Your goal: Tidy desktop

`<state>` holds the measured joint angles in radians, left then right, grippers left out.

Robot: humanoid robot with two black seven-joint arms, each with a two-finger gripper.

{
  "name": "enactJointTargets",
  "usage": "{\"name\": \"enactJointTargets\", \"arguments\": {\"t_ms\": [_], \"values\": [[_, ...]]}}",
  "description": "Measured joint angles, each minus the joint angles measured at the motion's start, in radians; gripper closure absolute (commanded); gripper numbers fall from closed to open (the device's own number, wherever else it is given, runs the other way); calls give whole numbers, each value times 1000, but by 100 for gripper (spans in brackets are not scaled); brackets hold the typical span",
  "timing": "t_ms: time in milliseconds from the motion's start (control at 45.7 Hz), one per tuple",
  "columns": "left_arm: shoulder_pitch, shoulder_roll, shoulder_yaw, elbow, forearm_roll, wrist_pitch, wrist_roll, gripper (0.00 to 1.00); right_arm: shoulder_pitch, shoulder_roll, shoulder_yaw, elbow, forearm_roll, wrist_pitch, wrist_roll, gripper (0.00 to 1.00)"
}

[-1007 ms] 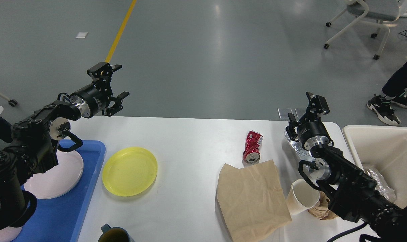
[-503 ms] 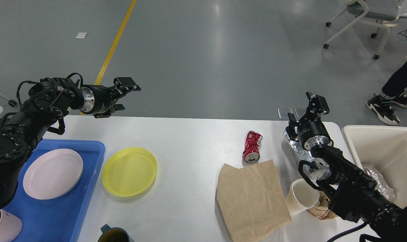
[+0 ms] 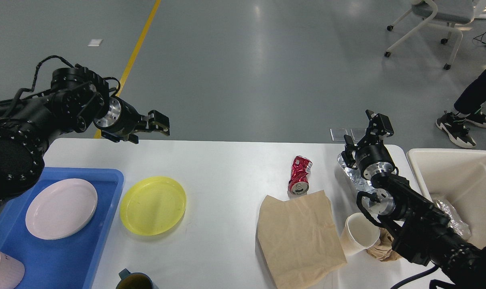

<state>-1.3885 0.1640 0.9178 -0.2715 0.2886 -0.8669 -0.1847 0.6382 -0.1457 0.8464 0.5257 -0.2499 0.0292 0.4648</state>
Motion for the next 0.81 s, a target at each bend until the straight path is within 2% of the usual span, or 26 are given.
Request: {"name": "enactJointTargets", "arguments": {"t_ms": [175,350,503,657,810], "values": [[-70,5,142,-225,-58,-8,0,4,0,0,0,0,0,0,0,0],[-202,8,335,-460,-68,-8,-5,4,0,0,0,0,0,0,0,0],[-311,13,435,-637,-71,-10,-2,4,0,0,0,0,0,0,0,0],[-386,5,519,-749,-71,-14,0,4,0,0,0,0,0,0,0,0],[-403,-20,530,-778,-74,-77,4,4,0,0,0,0,0,0,0,0]]}}
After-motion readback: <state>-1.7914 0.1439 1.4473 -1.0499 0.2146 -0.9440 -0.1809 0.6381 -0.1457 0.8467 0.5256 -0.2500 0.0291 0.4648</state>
